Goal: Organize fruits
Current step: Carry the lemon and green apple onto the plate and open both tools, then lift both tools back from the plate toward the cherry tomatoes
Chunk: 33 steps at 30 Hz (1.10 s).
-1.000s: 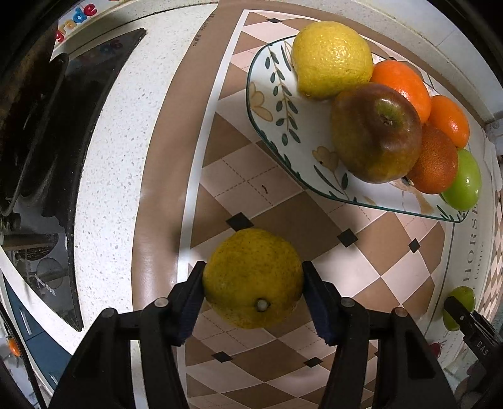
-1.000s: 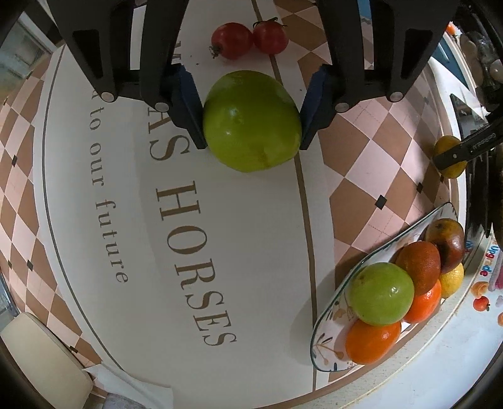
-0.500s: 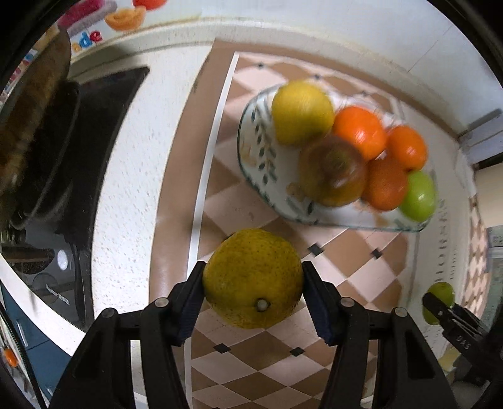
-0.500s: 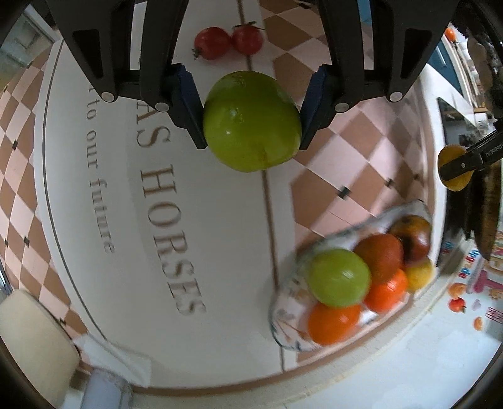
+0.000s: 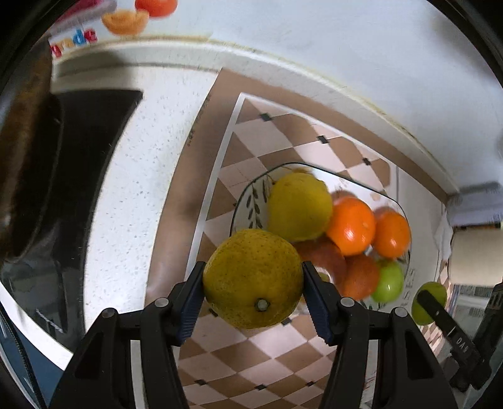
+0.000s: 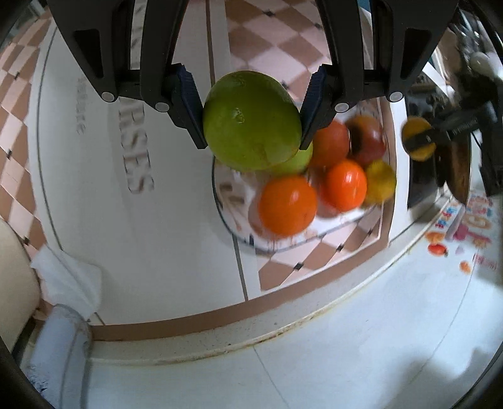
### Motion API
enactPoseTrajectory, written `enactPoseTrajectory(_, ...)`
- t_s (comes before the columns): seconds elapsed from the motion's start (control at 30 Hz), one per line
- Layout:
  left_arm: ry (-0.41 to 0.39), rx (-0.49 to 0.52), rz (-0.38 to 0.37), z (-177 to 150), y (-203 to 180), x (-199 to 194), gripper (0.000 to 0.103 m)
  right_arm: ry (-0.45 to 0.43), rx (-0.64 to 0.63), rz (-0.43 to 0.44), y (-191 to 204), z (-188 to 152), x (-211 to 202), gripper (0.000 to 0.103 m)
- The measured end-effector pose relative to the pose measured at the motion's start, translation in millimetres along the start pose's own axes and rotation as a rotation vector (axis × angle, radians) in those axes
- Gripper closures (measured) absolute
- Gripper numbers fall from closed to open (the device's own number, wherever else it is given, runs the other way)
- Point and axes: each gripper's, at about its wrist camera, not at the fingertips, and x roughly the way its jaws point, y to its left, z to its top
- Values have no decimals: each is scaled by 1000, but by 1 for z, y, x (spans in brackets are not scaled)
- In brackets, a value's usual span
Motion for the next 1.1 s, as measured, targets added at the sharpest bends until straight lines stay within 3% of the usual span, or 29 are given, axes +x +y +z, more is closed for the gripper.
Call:
enactPoseTrajectory(0.3,86,-85,-60,16,4,28,46,60,15,-32,-1,41,35,44)
enactPoseTrajectory(0.33,41,-89,-66,16,4,30,46,69,11,-38,-1,42,38,44)
enactPoseTrajectory(0.5,61,-110,-76,20,3,39,46,92,18,-35,1,43,47,44)
enactPoseTrajectory(0.63,73,-126,-94,22,8,42,43,91,30,-32,-2,45,47,31)
enactPoseTrajectory(0.73,76,-116,-99,23,9,42,29,98,31,-32,-3,45,46,27)
enactPoseTrajectory(0.87,62,-105,-101,22,9,35,27,87,34,-35,-2,43,41,25)
enactPoseTrajectory(0.97,35,-85,-79,19,10,22,25,65,14,-57,3,39,33,15)
enactPoseTrajectory(1.0,19,-71,-63,18,9,18,19,54,-4,-75,6,37,30,11)
enactPoseTrajectory(1.1,-43,-18,-1,10,1,7,17,24,-64,-146,19,27,18,9)
